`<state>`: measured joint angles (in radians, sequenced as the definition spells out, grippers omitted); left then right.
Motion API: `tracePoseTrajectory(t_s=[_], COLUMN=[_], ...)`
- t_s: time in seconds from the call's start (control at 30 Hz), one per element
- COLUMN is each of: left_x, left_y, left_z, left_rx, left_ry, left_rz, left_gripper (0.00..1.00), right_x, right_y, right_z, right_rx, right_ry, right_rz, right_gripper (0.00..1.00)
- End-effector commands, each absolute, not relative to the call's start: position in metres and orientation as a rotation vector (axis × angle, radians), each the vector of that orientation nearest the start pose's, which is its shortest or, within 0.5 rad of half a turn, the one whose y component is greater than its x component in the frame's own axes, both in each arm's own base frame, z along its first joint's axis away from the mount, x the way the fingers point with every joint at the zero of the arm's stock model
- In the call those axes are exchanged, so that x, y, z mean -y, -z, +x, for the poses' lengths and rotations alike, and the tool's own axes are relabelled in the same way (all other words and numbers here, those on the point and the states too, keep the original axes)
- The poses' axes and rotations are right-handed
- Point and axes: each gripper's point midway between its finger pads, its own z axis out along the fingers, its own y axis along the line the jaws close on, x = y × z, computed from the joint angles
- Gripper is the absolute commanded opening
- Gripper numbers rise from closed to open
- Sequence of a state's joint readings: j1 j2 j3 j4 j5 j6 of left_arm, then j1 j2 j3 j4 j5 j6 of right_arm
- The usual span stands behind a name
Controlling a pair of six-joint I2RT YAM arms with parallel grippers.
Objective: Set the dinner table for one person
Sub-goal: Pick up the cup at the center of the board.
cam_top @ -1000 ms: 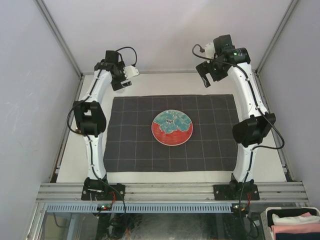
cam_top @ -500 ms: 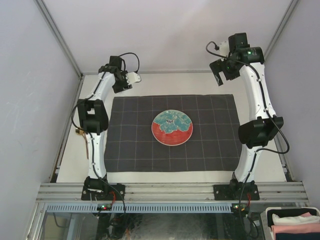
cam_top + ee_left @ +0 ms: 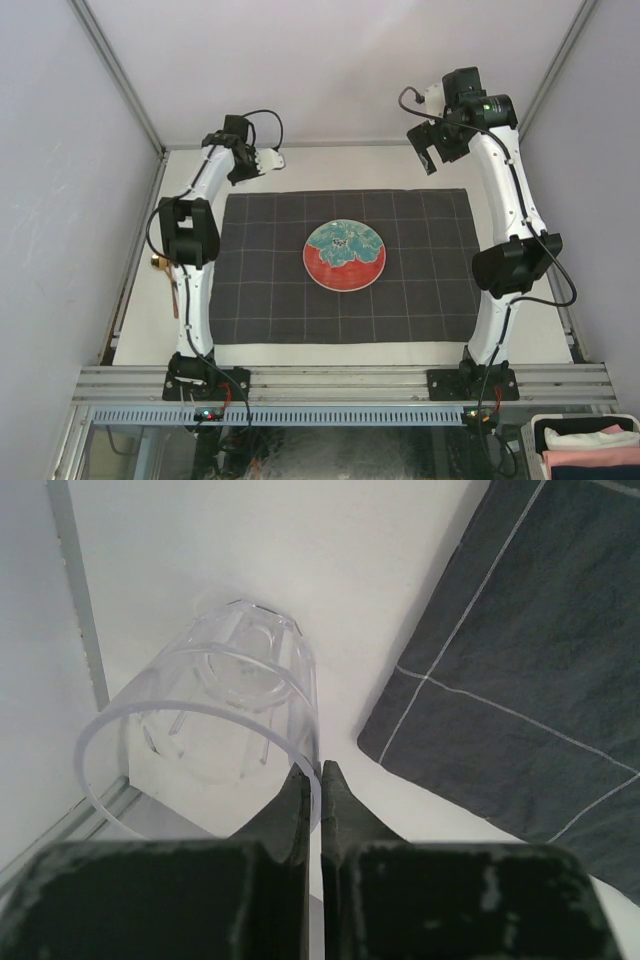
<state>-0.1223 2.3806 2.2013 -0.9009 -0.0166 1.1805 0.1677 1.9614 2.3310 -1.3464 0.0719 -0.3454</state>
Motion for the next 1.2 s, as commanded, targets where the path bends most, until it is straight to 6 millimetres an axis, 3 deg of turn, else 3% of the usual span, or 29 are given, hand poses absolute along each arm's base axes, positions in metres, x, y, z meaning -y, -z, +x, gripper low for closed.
tracePoseTrajectory(t_s=[0.0, 0.4, 0.5, 0.6, 0.83, 0.97, 1.17], left_x=[0.047, 0.086, 0.113, 0.152, 0.228, 0.26, 0.288], left_y=[-0.119, -0.19, -0.218, -0.241, -0.263, -0.268, -0.298], left_z=[0.562, 0.55, 0.546, 0.535, 0.507, 0.489, 0.458], left_rx=[-2.086, -1.936, -1.849, -1.744, -1.649, -1.653, -1.634], left_ry=[-0.342, -0.335, -0.284, -0.214, 0.003, 0.136, 0.302], left_rz=[1.622, 1.613, 1.62, 1.644, 1.592, 1.551, 1.469], left_gripper=[0.0, 0.0, 0.0, 0.0, 0.0, 0.0, 0.0], right_x=[-0.048, -0.06, -0.059, -0.054, -0.043, -0.042, -0.037], right_y=[-0.304, -0.291, -0.292, -0.293, -0.289, -0.29, -0.287], right_z=[0.433, 0.438, 0.44, 0.441, 0.433, 0.426, 0.411], right_rx=[-2.383, -2.401, -2.39, -2.39, -2.418, -2.42, -2.439], right_ry=[0.164, 0.074, 0.067, 0.077, 0.077, 0.083, 0.09], right_rz=[-0.598, -0.596, -0.591, -0.575, -0.537, -0.555, -0.574], right_gripper=[1.0, 1.0, 1.0, 1.0, 1.0, 1.0, 1.0])
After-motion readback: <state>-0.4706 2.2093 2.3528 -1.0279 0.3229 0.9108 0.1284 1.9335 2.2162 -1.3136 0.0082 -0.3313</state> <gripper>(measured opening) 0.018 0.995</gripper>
